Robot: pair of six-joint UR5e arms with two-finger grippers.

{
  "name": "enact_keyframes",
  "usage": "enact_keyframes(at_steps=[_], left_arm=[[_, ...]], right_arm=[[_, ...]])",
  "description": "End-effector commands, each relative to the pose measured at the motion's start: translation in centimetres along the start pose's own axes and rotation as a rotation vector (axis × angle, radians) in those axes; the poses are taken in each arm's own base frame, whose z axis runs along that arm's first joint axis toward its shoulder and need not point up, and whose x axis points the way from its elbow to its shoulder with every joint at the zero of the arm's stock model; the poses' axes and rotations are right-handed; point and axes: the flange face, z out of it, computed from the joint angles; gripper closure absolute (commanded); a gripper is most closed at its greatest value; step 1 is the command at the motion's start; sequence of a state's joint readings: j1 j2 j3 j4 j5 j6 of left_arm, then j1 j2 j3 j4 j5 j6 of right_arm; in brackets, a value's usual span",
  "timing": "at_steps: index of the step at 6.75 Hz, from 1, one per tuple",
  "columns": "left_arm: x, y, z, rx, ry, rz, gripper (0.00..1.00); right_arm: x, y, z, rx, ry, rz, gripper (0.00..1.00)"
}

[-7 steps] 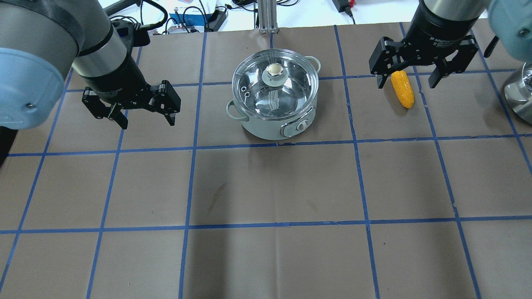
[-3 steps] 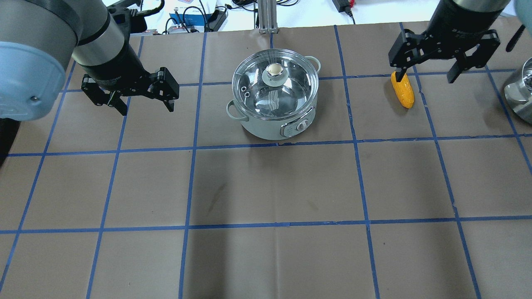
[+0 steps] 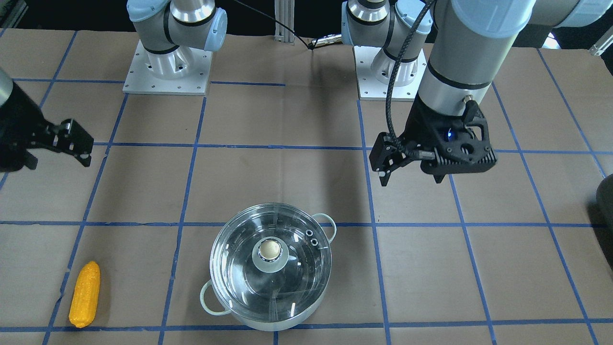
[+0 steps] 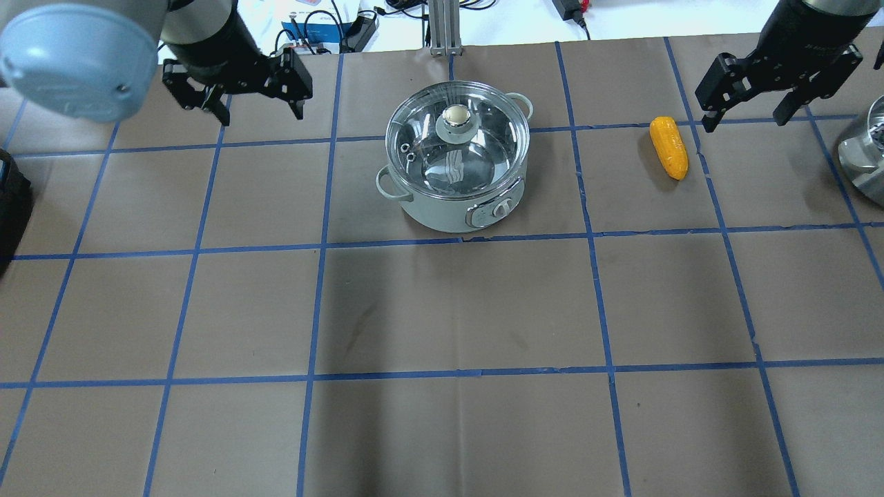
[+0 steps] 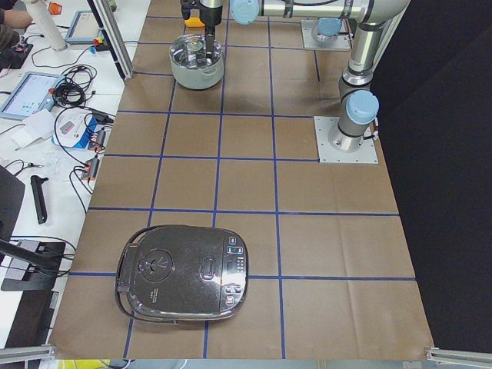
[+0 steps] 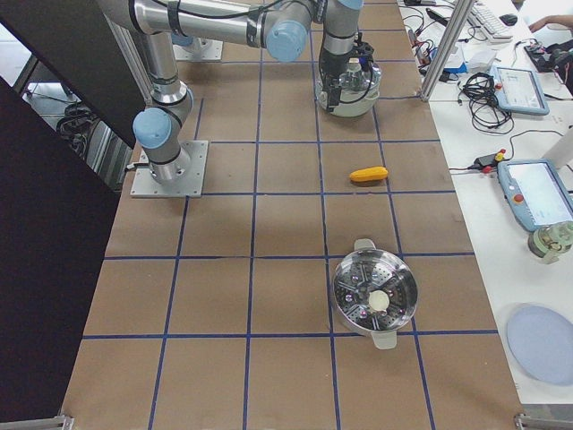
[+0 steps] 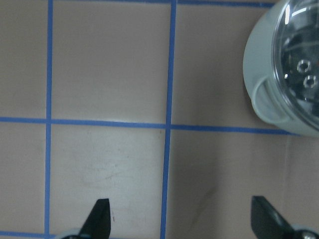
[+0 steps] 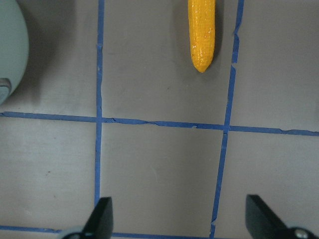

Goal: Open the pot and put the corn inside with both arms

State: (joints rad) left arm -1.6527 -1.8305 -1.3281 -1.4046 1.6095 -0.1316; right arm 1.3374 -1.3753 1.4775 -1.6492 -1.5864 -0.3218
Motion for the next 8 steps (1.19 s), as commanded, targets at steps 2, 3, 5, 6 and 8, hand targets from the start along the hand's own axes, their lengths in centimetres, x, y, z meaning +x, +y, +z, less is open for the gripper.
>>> enact_keyframes(at_steps=[2, 3, 5, 6, 8], left_arm=[[12.5, -6.9, 7.4, -0.011, 0.072, -0.048, 0.00], [14.7, -6.1, 8.4, -0.026, 0.074, -0.089, 0.00], [19.8, -3.9, 10.8, -0.051, 0.075, -0.097, 0.00], [21.4, -3.5, 11.6, -0.055, 0.108, -0.112, 0.00], [21.6, -3.1, 12.9, -0.078, 0.104, -0.109, 0.00]], right_arm=[[4.2, -9.9, 17.1, 0.061, 0.022, -0.079, 0.09], [4.4, -11.4, 20.8, 0.100, -0.014, -0.095, 0.10], [4.0, -11.6, 23.5, 0.109, -0.042, -0.098, 0.17], [3.9, -11.5, 24.3, 0.144, -0.028, -0.100, 0.19], [4.0, -11.5, 24.4, 0.151, -0.023, -0.100, 0.23]])
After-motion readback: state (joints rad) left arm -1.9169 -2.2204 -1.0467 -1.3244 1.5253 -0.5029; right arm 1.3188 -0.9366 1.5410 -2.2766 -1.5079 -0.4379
